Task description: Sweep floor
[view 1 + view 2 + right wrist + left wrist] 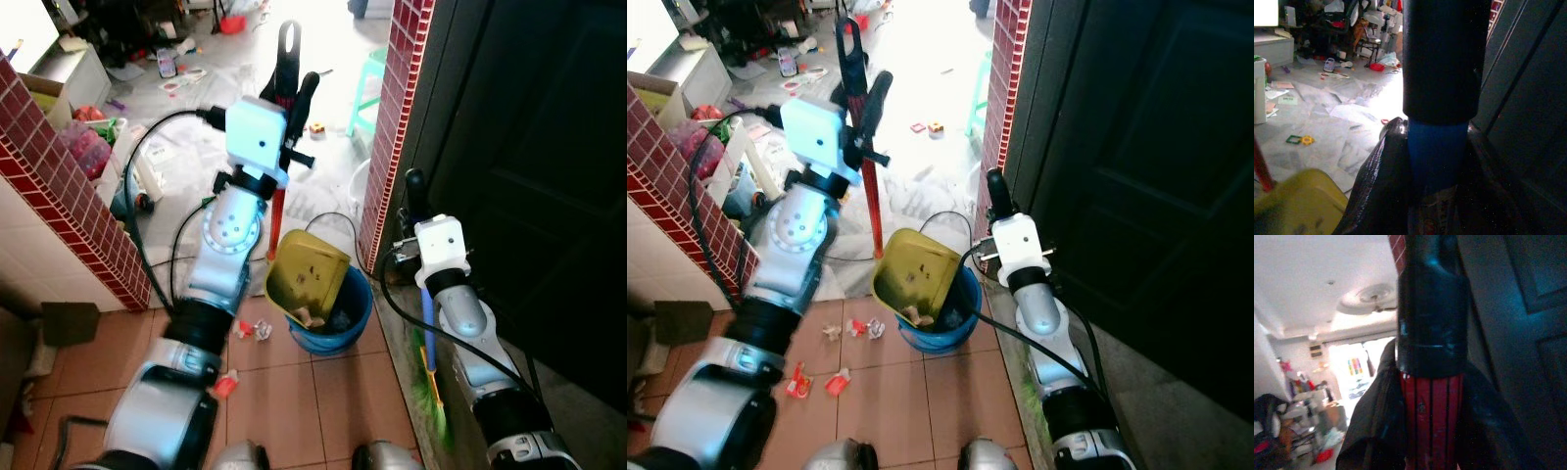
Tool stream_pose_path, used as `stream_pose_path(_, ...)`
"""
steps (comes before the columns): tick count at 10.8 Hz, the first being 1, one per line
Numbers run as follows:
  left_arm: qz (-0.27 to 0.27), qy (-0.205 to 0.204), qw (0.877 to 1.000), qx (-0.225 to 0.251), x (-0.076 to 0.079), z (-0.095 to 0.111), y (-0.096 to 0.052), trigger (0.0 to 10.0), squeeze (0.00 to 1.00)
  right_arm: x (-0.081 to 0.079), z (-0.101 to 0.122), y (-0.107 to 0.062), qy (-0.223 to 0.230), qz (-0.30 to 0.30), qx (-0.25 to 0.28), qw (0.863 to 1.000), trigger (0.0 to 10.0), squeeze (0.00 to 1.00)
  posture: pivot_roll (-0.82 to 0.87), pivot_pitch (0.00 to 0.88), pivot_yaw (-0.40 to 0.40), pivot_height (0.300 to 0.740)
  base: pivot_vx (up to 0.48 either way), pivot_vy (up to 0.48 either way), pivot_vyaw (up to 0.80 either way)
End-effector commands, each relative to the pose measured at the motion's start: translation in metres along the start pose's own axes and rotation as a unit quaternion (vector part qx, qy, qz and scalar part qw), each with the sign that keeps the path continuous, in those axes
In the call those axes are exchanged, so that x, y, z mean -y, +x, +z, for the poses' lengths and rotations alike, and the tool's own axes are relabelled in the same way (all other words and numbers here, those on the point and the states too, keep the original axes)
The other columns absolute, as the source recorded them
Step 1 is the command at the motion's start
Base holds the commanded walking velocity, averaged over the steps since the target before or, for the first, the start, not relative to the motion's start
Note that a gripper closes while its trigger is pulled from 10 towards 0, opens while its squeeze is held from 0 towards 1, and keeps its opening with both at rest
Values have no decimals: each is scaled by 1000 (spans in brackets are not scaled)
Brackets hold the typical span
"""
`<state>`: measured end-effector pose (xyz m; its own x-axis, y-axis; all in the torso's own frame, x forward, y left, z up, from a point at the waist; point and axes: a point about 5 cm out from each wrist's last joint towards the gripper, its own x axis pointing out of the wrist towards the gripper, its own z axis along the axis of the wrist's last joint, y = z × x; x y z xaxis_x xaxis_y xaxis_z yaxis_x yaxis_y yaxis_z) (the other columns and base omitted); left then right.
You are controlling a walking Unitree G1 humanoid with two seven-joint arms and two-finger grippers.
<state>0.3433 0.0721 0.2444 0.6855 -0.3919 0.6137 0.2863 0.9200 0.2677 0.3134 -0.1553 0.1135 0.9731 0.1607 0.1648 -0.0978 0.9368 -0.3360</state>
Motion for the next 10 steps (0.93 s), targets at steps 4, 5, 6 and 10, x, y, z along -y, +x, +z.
stream_pose_path(4,-80,7,996,40,18,15,5,10000,0,1,8,5,-7,1,21,1000,10000,0,-122,42,56,740,0,0,0)
stream_pose_path(5,-59,-16,997,48,15,17,5,10000,0,1,8,5,-7,2,21,1000,10000,0,-122,42,57,740,0,0,0)
stream_pose_path(6,-69,9,997,46,13,16,7,10000,0,1,8,5,-8,2,21,1000,10000,0,-124,43,57,740,0,0,0)
stream_pose_path(10,-83,29,993,80,17,25,5,10000,0,0,8,5,-7,2,21,1000,10000,0,-121,46,58,740,0,0,0)
